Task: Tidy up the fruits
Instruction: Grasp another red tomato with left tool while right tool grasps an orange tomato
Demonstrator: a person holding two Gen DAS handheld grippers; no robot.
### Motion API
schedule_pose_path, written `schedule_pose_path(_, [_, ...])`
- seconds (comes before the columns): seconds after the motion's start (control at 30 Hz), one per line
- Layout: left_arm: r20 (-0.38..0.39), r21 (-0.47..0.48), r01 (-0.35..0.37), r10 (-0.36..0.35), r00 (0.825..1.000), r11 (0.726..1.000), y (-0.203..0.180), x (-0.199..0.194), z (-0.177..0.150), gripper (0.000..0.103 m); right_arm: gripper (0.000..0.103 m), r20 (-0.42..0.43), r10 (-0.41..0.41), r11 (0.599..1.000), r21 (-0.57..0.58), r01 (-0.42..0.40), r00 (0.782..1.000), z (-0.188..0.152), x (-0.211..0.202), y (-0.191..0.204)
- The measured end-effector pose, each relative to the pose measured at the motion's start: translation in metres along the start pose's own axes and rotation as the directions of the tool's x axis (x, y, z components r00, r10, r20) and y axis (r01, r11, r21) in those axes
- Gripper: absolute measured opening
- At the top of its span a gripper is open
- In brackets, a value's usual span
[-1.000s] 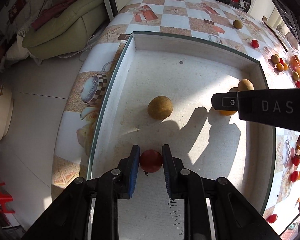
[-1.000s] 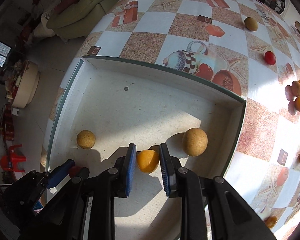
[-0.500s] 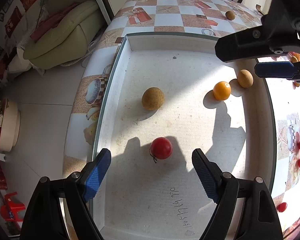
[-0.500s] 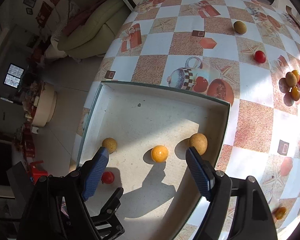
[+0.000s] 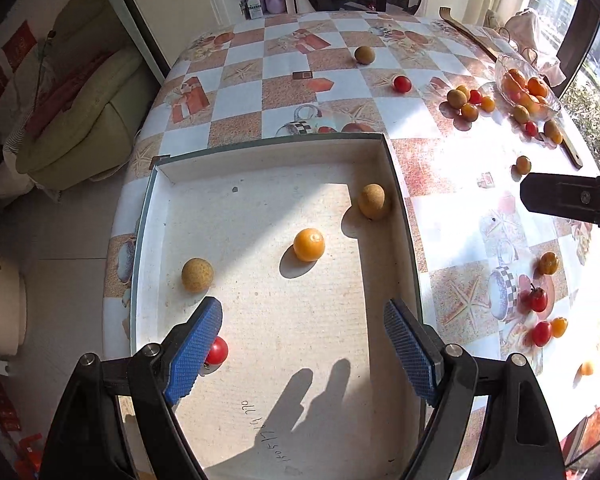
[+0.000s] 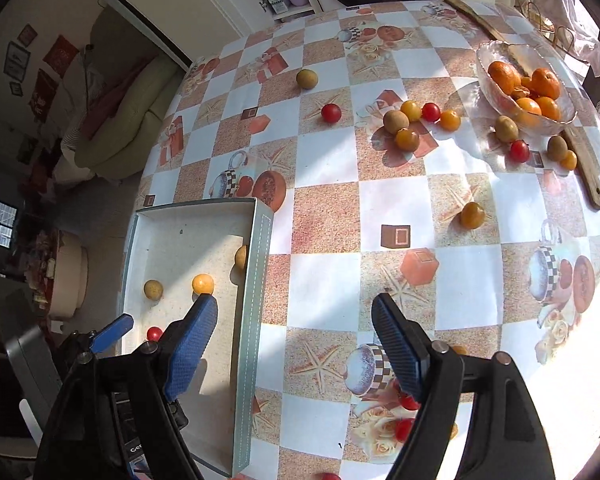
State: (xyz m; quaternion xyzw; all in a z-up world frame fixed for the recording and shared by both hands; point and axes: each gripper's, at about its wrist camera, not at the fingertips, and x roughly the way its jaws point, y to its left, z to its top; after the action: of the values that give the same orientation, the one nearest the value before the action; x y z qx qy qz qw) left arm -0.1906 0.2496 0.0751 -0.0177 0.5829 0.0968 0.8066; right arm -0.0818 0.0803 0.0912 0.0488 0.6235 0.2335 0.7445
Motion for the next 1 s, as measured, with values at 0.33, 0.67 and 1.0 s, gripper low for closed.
schedule_pose_path(0.33, [-0.052, 0.108, 0.17, -0.165, 0.985, 0.98, -0.087, -0.003, 0.013, 0.084, 0.083, -0.064, -0.179, 0.977, 0.103, 0.184, 0.982, -0.069, -0.03, -0.091])
schedule_pose_path(0.67, [-0.122, 0.179, 0.203, -0.183, 0.975, 0.963, -0.155, 0.019, 0.006, 0.084, 0.082, -0.148, -0.246, 0.942, 0.196, 0.273, 0.958, -0.132, -0.041, -0.143])
schedule_pose_path(1.0, [-0.151, 0.2, 0.176, -0.147, 0.978, 0.964, -0.178, 0.038, 0.004, 0.084, 0.082, -0.191, -0.273, 0.927, 0.211, 0.311, 0.943, -0.164, -0.042, -0.163])
